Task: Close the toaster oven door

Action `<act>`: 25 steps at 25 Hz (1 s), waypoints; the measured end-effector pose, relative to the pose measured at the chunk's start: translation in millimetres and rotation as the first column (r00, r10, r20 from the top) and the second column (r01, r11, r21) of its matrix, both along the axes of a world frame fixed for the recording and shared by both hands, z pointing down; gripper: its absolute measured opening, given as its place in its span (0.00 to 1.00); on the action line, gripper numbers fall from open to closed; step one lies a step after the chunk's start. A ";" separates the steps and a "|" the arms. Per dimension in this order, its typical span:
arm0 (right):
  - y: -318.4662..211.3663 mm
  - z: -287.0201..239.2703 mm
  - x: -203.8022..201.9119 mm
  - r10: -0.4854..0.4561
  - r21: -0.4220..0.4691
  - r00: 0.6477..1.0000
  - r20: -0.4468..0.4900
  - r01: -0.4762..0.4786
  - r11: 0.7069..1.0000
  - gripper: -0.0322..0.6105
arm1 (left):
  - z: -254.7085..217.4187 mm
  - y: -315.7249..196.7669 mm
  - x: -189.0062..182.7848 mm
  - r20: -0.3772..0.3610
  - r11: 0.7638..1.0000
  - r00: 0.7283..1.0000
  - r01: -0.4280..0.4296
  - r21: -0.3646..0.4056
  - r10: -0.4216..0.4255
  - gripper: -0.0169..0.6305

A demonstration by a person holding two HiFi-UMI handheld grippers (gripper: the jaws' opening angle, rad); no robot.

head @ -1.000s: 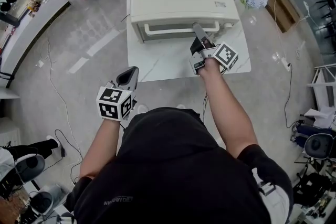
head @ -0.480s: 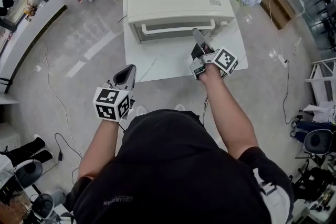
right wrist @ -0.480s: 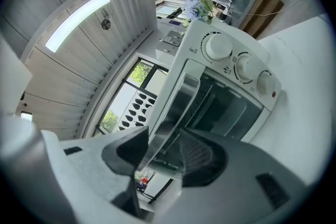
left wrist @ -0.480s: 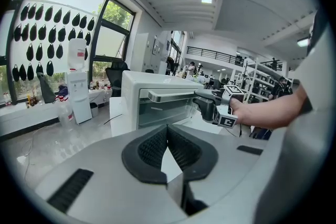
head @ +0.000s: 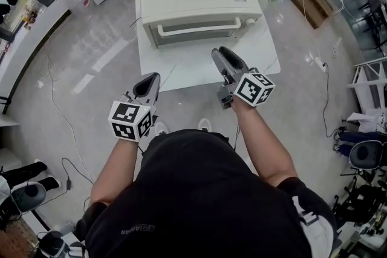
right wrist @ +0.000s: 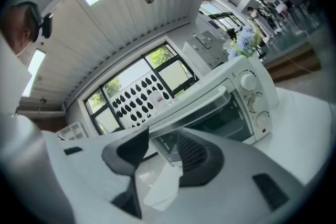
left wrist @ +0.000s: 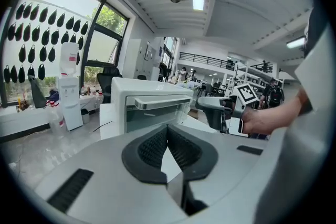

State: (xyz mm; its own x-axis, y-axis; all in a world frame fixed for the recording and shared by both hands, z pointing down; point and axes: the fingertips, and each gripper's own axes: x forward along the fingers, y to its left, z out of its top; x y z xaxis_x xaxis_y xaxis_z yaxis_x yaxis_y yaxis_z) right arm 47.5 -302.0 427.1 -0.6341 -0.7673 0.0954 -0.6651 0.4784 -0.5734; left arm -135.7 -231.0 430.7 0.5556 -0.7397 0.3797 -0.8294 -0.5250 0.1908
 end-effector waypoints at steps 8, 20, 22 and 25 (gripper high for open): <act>45.4 -21.1 -33.9 -0.072 0.176 0.929 -0.363 0.144 0.974 0.16 | -6.7 8.6 13.6 0.004 0.999 0.999 -0.047 0.020 0.047 0.03; 74.7 -25.7 -35.2 -0.052 0.196 0.891 -0.452 0.156 0.968 0.05 | -6.4 19.1 19.8 0.022 0.997 0.997 -0.073 0.033 0.072 0.03; 78.8 -22.9 -36.8 -0.054 0.197 0.879 -0.473 0.165 0.966 0.05 | -3.1 20.0 20.4 0.027 0.996 0.997 -0.078 0.031 0.077 0.03; 85.9 -17.5 -39.3 -0.058 0.196 0.864 -0.501 0.178 0.964 0.05 | 2.0 22.8 20.4 0.031 0.996 0.996 -0.083 0.027 0.082 0.03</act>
